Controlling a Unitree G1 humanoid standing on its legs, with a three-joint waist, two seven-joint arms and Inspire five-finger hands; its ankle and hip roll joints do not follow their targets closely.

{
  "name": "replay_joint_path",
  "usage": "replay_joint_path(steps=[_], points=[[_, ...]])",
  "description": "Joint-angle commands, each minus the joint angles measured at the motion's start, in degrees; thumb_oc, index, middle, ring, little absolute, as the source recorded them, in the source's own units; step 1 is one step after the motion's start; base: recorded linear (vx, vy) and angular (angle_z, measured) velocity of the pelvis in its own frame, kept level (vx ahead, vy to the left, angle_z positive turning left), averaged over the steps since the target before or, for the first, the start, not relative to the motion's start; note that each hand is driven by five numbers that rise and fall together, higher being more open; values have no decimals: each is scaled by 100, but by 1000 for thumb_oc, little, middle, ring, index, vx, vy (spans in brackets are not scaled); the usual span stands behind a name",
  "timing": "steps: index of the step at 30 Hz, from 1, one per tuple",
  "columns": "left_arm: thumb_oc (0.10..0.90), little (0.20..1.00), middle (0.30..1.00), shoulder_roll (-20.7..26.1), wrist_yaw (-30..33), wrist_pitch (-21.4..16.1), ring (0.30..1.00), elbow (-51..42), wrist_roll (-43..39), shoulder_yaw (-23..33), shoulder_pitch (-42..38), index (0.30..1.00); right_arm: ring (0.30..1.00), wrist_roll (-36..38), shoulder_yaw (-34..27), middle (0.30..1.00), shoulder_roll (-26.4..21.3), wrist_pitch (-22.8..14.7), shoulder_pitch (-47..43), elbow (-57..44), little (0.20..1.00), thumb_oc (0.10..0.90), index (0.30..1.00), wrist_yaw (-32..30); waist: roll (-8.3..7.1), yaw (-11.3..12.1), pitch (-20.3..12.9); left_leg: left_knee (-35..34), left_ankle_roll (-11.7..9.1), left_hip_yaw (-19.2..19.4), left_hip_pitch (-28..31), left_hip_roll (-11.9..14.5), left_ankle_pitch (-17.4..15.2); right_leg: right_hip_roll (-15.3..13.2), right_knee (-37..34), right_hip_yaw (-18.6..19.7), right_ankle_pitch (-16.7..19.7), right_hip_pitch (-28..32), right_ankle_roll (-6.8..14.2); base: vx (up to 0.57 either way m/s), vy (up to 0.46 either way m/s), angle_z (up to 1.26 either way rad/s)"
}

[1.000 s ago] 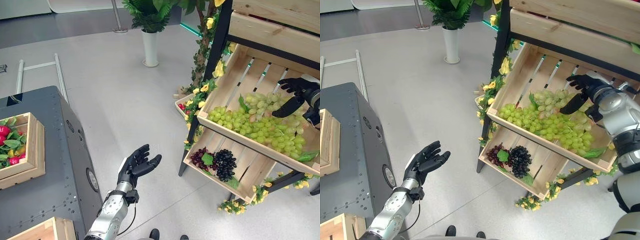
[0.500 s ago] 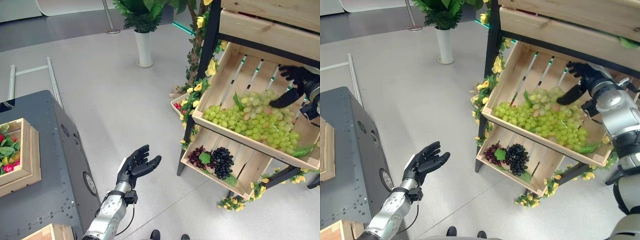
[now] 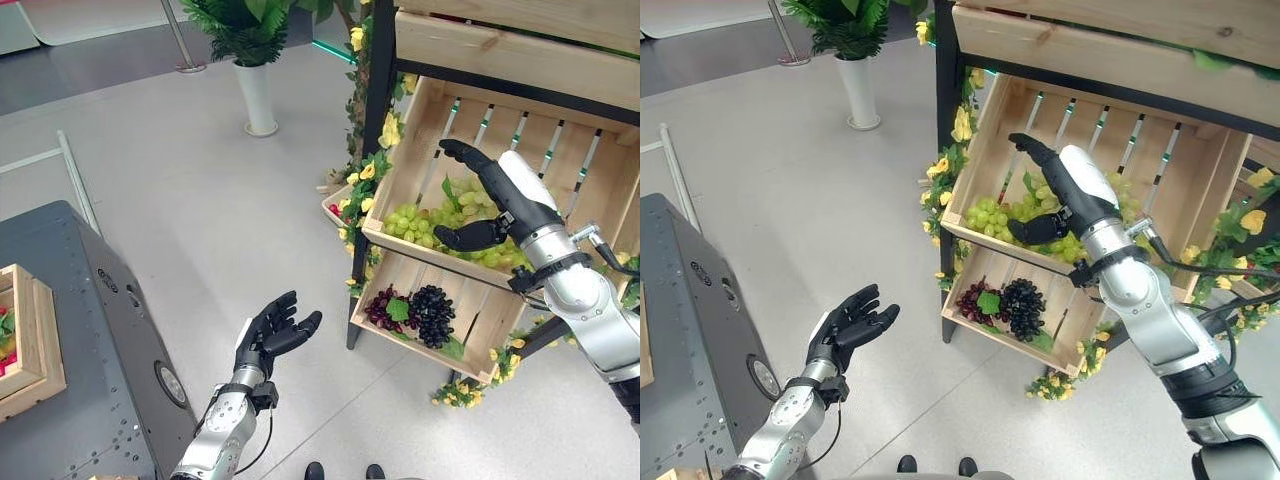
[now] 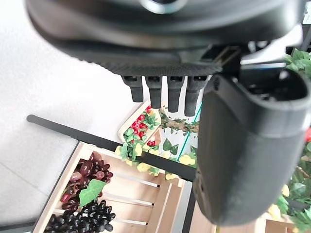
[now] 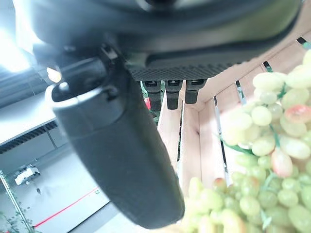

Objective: Pick up the fruits from the basket on one side to the basket on the other side

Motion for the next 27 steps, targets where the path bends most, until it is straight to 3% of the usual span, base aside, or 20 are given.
replay_joint_path(steps=[1,5,6,9,10,11,14,18,24,27], points=[[800,900,900,-42,78,-648,900,-295,297,25,-291,900,900,163,-612,900,216,-856,-241,-483,900,800,900,45,-99,47,-422,14,122,111,323,-84,-862,-66,12,-156,33,40,-80,0,0,0],[800,900,900,-112,122,-618,900,-315,411,21,-301,900,900,222,-557,900,542,-1332,6,-854,900,800,900,62,-84,46,-416,14,132,138,328,-81,-860,-69,18,-154,32,36,-80,0,0,0],[800,900,900,-144,184,-611,900,-328,455,-4,-305,900,900,-221,-521,900,698,-1687,127,-1002,900,800,900,-88,-73,42,-414,18,137,169,311,-82,-837,-72,25,-145,49,15,-80,0,0,0],[800,900,900,-218,346,-624,900,-330,510,-37,-287,900,900,-683,-432,900,955,-2153,485,-1459,900,800,900,-177,-15,-3,-383,37,152,198,332,-79,-881,-63,51,-100,17,20,-61,2,-6,-4],[800,900,900,-218,346,-624,900,-330,510,-37,-287,900,900,-683,-432,900,955,-2153,485,-1459,900,800,900,-177,-15,-3,-383,37,152,198,332,-79,-881,-63,51,-100,17,20,-61,3,-15,-9],[800,900,900,-244,428,-598,900,-358,538,-49,-277,900,900,-741,-295,900,1056,-2457,627,-1624,900,800,900,-153,8,-20,-369,59,157,220,325,-79,-891,-62,67,-70,16,5,-47,-14,-16,-9],[800,900,900,-261,520,-570,900,-377,551,-118,-302,900,900,-463,32,900,1148,-2804,616,-1662,900,800,900,47,30,-4,-351,90,166,236,309,-82,-898,-66,82,-70,14,-9,-44,-17,-21,-6],[800,900,900,-289,593,-584,900,-315,521,-185,-331,900,900,538,441,900,1399,-2777,608,-1459,900,800,900,613,37,41,-327,112,164,216,294,-95,-893,-71,71,-89,21,1,-49,-5,-7,-1],[800,900,900,-363,844,-719,900,46,582,-96,-239,900,900,2095,898,900,1948,-2001,1092,-752,900,800,900,1279,11,93,-333,115,144,157,290,-106,-854,-87,52,-183,32,20,-47,4,-61,1],[800,900,900,-396,890,-794,900,378,605,-37,-166,900,900,1987,1153,900,2198,-1860,1445,-205,900,800,900,1563,2,74,-348,114,138,170,276,-98,-826,-74,49,-209,44,-2,-53,-2,-112,1]])
